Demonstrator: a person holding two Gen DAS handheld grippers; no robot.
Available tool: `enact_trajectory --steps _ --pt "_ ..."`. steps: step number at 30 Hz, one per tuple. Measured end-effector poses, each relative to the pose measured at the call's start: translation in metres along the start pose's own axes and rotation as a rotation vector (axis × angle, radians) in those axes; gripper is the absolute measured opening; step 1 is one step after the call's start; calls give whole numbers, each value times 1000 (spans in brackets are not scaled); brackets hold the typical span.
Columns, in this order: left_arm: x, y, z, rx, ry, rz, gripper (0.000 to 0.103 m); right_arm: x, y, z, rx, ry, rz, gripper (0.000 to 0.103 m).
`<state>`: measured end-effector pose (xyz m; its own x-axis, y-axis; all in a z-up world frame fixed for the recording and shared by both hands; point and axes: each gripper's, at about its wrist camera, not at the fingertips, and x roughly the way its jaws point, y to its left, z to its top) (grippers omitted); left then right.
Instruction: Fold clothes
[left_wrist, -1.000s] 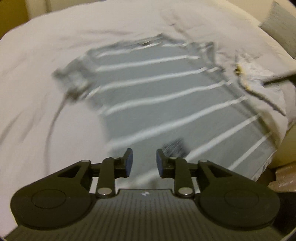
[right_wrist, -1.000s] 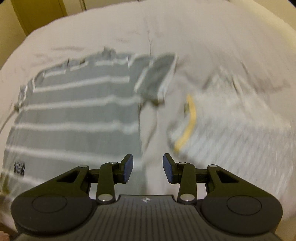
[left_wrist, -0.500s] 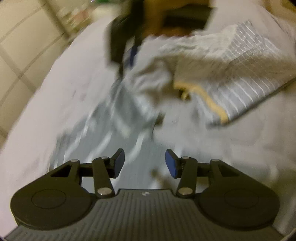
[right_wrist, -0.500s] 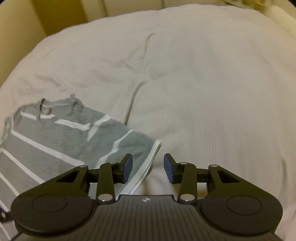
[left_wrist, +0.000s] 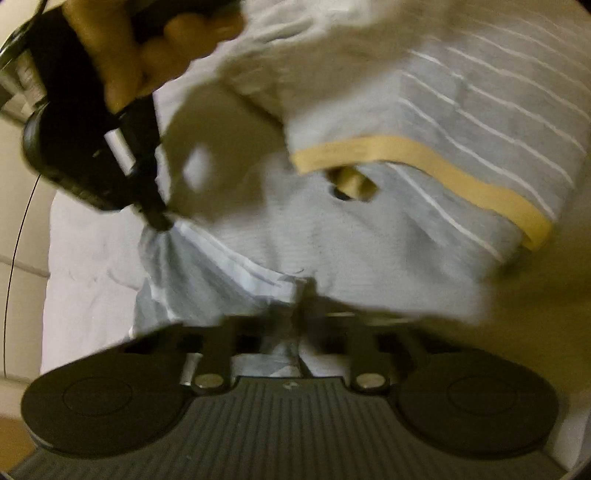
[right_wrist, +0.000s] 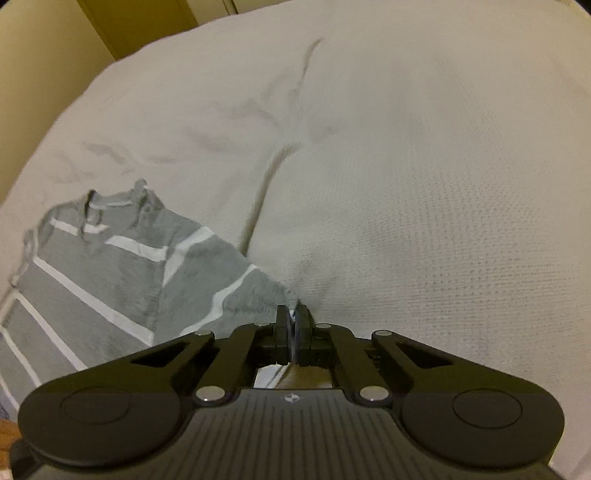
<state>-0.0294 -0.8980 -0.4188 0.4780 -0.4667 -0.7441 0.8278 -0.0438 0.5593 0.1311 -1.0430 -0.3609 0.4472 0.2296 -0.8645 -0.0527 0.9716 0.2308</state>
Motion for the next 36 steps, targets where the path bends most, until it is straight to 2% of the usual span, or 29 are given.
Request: enact_trajectory --steps 3,6,9,10,11,12,13,14,18,22,25,29,31,34,36 --pt "-11 16 3 -145 -114 30 3 -5 2 5 -39 -26 -26 0" --pt "3 16 3 -176 -79 -49 4 -9 5 10 -78 -52 -52 0" --pt "11 14 -1 -190 -48 -129 13 0 1 9 -61 -34 -63 0" --pt "7 17 -4 -207 -55 -140 22 -2 1 9 -53 -50 -70 2" --pt "2 20 -6 -227 -64 -148 27 -4 2 9 -46 -66 -76 9" --pt "-6 25 -15 -263 -61 -137 33 -9 6 9 -52 -95 -98 20" --pt "-16 32 -26 -306 -53 -117 34 -13 10 9 -58 -126 -121 30" --pt "-26 38 -38 -349 -44 -98 34 -20 15 8 -54 -155 -134 34" --pt "-65 64 -83 -519 -9 -18 34 -44 40 3 -43 -225 -132 35" --pt "-105 90 -128 -689 26 63 38 -48 88 -5 -58 -187 -71 37" --pt "-137 116 -207 -808 132 156 45 -43 142 -14 -95 -158 -24 41" --pt "-172 149 -334 -901 250 250 46 -33 228 -23 -174 -135 32 41" --pt "-178 164 -396 -926 274 250 46 -20 279 -27 -192 -122 49 41" --pt "-179 188 -485 -944 295 212 42 6 345 -29 -178 -110 71 41" --pt "-173 208 -523 -935 288 197 41 37 395 -28 -186 -83 84 41"
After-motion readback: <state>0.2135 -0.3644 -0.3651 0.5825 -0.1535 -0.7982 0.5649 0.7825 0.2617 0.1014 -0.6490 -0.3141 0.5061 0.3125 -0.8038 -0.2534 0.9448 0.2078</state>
